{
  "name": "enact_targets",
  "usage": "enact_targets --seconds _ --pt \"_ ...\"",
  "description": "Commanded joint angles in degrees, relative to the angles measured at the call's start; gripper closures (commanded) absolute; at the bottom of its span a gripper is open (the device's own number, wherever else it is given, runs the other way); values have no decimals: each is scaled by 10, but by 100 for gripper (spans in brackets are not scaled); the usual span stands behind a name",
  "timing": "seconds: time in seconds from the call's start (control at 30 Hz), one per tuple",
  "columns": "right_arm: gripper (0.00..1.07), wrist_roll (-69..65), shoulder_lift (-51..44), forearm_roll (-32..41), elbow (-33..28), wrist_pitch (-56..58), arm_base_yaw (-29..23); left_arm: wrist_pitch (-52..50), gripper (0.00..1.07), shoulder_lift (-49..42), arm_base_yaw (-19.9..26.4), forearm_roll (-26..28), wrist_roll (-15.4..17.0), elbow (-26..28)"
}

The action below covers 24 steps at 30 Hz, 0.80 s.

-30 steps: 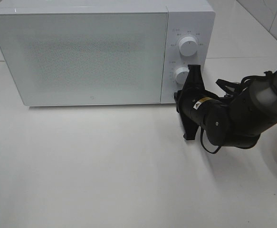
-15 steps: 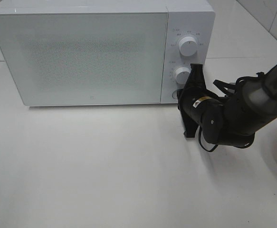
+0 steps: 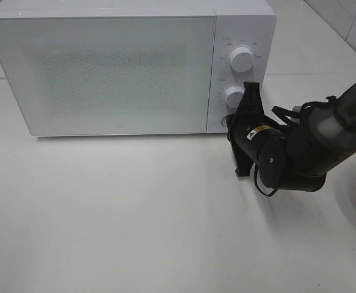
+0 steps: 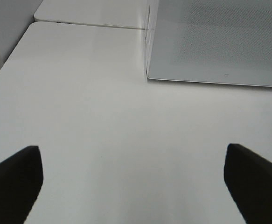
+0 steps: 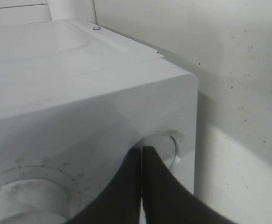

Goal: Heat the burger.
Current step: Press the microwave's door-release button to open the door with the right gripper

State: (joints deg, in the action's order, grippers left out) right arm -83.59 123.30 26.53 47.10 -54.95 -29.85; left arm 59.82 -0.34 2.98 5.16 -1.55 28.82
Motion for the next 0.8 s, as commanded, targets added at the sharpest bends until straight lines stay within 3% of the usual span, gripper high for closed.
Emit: enact_targets --seconds 0.03,0.23,0.33,0.8 --pt "107 15 2 5 28 -100 6 -6 9 -10 0 -1 3 -2" --pt "107 29 4 11 50 -119 10 -6 9 -10 0 -1 3 -2" --pt "107 48 14 4 90 -126 26 -6 9 -10 0 -1 3 -2" --pt "107 59 15 8 99 -112 33 -6 9 -10 0 -1 3 -2"
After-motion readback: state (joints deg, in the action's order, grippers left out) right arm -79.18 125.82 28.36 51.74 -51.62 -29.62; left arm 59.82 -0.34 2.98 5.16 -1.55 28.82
